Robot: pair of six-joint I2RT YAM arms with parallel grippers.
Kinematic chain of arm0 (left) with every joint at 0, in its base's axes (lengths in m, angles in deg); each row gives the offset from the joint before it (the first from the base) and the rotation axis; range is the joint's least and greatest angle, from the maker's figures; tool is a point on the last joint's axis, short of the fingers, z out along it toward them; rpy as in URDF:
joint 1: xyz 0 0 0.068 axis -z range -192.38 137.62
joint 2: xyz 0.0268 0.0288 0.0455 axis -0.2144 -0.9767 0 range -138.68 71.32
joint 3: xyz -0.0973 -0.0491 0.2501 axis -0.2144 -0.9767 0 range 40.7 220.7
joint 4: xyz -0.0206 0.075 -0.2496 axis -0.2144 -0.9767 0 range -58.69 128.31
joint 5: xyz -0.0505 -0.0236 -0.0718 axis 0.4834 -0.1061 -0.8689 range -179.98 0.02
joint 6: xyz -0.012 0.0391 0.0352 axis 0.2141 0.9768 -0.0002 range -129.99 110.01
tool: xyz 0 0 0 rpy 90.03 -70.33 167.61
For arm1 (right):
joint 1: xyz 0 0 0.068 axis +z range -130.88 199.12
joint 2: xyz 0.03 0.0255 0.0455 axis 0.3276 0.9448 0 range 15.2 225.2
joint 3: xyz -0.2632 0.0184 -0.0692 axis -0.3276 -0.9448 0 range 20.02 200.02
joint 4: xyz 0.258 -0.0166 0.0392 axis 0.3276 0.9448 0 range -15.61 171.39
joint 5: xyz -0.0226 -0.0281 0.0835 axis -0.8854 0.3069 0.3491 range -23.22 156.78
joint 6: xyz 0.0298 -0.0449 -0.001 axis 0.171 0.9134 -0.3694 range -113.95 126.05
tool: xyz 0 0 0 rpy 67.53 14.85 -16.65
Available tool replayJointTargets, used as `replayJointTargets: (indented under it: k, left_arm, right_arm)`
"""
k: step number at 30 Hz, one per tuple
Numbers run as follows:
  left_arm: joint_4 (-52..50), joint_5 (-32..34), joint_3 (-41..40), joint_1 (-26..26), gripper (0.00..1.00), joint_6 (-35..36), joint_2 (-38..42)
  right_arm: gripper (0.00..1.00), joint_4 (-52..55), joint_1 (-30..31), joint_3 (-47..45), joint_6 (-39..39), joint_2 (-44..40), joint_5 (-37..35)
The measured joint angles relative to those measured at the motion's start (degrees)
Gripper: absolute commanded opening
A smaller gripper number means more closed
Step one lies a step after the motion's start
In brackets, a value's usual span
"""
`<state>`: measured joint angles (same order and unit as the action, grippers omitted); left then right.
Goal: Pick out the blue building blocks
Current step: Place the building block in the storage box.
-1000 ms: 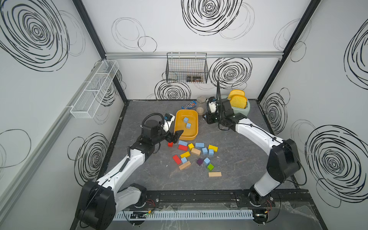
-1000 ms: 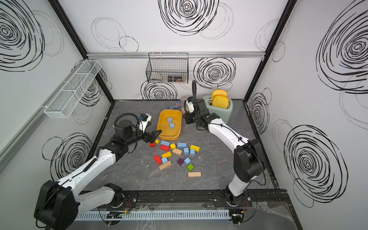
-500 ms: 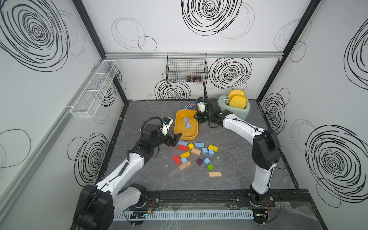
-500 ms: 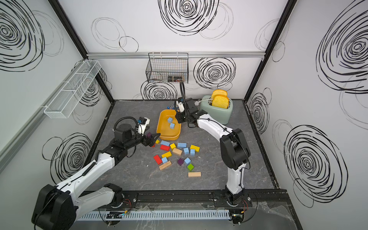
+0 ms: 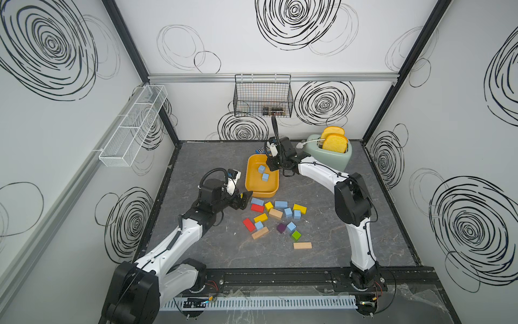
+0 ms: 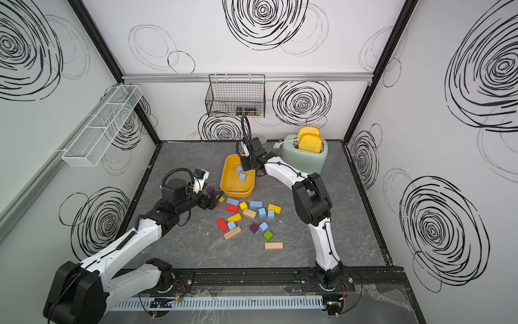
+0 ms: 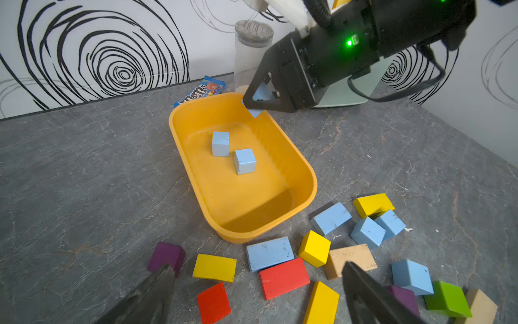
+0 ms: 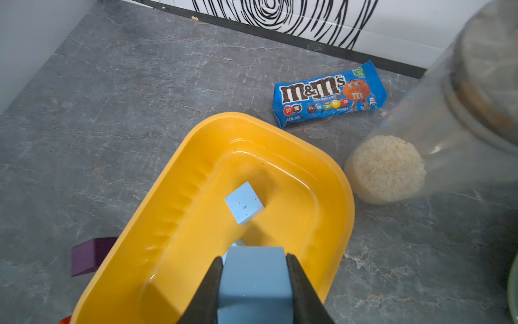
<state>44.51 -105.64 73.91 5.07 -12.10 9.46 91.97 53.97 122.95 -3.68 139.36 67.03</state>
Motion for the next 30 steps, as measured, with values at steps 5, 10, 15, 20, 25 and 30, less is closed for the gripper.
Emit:
replayJointTargets:
  k: [5,10,15,20,25,30]
  left_arm:
    - [0.1,1.3,0.0,0.0,0.96,-0.7,-0.3]
    - [0.3,2.1,-0.1,0.0,0.96,-1.6,-0.7]
    - [0.3,3.0,-0.1,0.0,0.96,-1.7,-0.8]
    - [0.5,3.5,-0.1,0.0,0.96,-1.7,-1.4]
    - [1.7,3.4,-0.1,-0.2,0.96,-2.2,-2.6]
    - [1.8,3.3,-0.1,-0.7,0.96,-2.7,-3.3]
  right_arm:
    - [0.01,0.7,0.7,2.3,0.0,3.2,-3.2]
    - [0.02,1.9,1.4,5.4,0.1,7.0,-4.7]
    - [0.05,3.7,1.9,9.5,0.2,10.8,-7.0]
    - [0.09,5.7,2.2,13.3,0.2,13.3,-9.8]
    - [0.14,6.9,2.4,14.9,0.2,14.7,-11.4]
    - [0.25,8.8,2.8,16.2,0.2,15.6,-11.8]
